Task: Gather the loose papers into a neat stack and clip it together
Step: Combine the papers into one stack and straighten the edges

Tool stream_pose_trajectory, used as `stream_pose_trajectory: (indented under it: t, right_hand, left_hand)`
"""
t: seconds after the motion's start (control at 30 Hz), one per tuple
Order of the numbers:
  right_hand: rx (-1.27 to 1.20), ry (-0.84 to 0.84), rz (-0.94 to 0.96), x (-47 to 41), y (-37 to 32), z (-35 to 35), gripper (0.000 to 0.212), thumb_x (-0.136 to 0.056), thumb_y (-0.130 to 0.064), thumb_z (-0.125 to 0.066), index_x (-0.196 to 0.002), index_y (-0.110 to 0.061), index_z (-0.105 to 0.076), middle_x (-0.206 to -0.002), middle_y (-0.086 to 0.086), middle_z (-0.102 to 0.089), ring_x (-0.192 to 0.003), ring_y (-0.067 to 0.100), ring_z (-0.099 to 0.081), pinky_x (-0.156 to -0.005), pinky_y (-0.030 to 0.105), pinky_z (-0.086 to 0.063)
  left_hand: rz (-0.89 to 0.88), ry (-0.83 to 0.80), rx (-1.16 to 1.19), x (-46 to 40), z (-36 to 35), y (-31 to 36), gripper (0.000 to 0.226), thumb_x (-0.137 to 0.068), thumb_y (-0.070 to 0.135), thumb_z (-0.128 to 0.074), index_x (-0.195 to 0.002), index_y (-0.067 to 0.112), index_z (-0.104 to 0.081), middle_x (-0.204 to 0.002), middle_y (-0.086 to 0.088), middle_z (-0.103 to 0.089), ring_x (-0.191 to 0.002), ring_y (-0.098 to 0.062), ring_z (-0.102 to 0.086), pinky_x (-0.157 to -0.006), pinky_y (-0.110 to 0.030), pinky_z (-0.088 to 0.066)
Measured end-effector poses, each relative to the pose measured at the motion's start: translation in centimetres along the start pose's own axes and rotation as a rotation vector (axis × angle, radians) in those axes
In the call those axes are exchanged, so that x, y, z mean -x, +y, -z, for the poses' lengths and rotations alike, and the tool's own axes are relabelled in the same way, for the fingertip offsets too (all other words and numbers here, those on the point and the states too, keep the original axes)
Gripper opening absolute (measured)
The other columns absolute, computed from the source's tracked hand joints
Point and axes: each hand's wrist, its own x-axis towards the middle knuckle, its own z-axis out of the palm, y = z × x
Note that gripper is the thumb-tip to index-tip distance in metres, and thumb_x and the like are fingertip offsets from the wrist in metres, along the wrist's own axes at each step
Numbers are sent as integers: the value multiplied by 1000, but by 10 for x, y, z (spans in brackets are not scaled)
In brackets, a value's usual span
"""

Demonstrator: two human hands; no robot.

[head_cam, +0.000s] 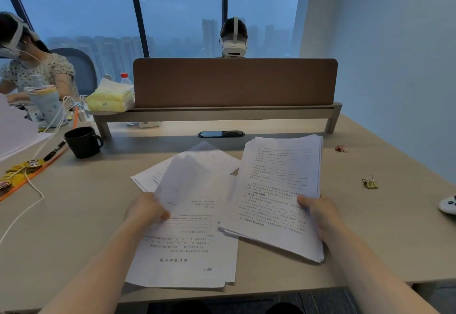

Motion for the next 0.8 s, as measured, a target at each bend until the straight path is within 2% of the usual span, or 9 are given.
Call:
stream_pose_trajectory:
  t: [0.1, 0.23, 0.33, 0.4, 0.47, 0.6, 0.73, 0.8]
  right_hand:
    - [-11, 0, 3, 0, 0, 1, 26, -86, -1, -65, -112, 2, -65, -102, 20, -72, -91, 39, -70, -89, 57, -55]
    - [-33, 19, 8, 1, 0, 0, 22, -86, 0, -64, -109, -1, -66, -101, 18, -72, -93, 38, -70, -90, 56, -54]
    - [-41, 29, 18, 2, -1, 0, 20, -86, 1, -63, -106, -5, -65, -102, 17, -72, -94, 38, -69, -91, 55, -54]
    - [-34, 44, 29, 1, -1, -2, 25, -87, 1, -62, -111, -4, -65, -102, 16, -72, -93, 36, -69, -91, 53, -54]
    - [-26, 51, 40, 1, -1, -4, 26, -87, 2, -61, -113, -2, -64, -102, 16, -71, -92, 36, -69, -90, 50, -55]
    - [-10, 5, 50, 3, -1, -9, 25, -87, 3, -60, -109, -5, -64, -96, 13, -72, -84, 33, -69, -78, 43, -57]
    - [-8, -79, 16, 6, -1, -14, 22, -87, 5, -58, -104, -5, -65, -94, 15, -73, -82, 34, -70, -68, 37, -56]
    - [-4, -94, 0, 7, -1, -17, 22, -86, 7, -57, -102, -5, -65, -93, 17, -73, -82, 34, -70, -69, 39, -56]
  left_hand:
    - [-33, 43, 149, -2, 9, -5, 13, -70, 10, -77, -78, 10, -66, -78, -12, -70, -73, -27, -67, -74, -37, -56]
    - [-54, 108, 444, 0, 28, -10, 11, -77, 7, -76, -83, 9, -67, -83, -15, -72, -75, -30, -68, -78, -41, -57]
    - [-40, 108, 675, 0, 47, -13, 18, -79, 7, -78, -83, 15, -62, -92, -15, -70, -82, -33, -69, -81, -44, -56]
    - [-39, 88, 805, -4, 61, -17, 23, -77, 7, -79, -91, 15, -63, -100, -14, -71, -89, -36, -70, -85, -49, -56]
    - [-31, 45, 889, -8, 73, -20, 27, -77, 6, -77, -99, 14, -63, -106, -15, -72, -91, -38, -70, -82, -53, -57]
    - [-75, -42, 994, -13, 80, -17, 24, -82, 2, -71, -102, 10, -61, -105, -17, -71, -92, -38, -68, -75, -48, -56]
    - [-89, -100, 885, -7, 56, 0, 22, -84, 1, -69, -104, 5, -61, -94, -18, -69, -74, -29, -70, -61, -40, -59]
    - [-99, -157, 856, -2, 35, 11, 25, -81, -2, -70, -105, -1, -64, -94, -22, -70, -72, -31, -70, -63, -40, -62]
